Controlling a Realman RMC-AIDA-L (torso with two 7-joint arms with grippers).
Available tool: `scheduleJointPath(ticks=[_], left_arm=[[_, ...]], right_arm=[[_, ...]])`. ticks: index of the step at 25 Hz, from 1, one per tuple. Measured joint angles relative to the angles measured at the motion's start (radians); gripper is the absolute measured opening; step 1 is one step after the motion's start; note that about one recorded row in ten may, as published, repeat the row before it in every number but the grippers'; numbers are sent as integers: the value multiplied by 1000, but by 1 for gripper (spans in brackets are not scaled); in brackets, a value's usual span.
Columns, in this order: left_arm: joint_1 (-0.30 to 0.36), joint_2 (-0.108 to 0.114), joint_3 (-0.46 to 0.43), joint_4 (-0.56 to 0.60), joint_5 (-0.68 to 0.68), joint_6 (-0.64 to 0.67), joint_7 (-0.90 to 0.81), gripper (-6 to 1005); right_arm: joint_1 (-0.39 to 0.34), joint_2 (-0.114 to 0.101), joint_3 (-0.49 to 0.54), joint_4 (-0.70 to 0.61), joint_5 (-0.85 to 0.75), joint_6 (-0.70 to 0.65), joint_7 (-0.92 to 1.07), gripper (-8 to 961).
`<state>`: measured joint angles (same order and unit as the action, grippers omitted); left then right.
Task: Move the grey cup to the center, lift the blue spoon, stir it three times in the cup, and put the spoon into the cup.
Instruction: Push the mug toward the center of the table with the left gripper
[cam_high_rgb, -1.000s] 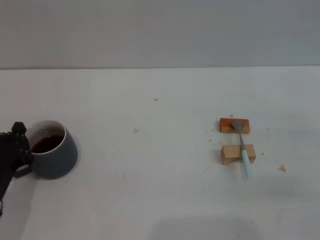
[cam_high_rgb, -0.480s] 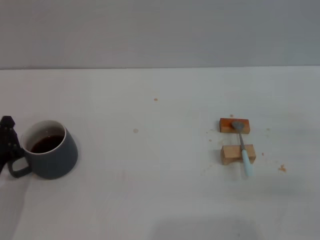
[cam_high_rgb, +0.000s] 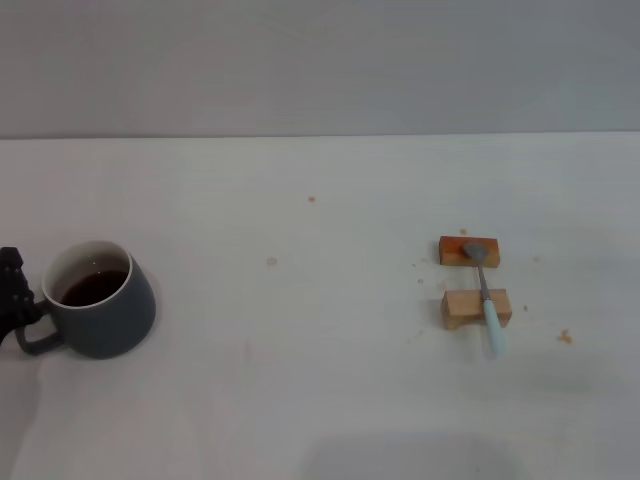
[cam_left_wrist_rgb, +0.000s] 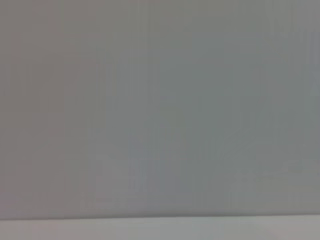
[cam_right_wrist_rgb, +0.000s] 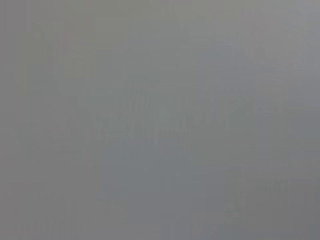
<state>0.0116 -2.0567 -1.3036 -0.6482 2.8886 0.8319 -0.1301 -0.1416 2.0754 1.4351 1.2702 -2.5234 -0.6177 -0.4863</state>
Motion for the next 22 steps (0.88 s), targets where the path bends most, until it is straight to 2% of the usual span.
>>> scheduleJointPath(ticks=[22], left_arm=[[13,1,125,-59,0,-23,1,-2]], right_arm=[[23,0,4,3,0,5,0,787]])
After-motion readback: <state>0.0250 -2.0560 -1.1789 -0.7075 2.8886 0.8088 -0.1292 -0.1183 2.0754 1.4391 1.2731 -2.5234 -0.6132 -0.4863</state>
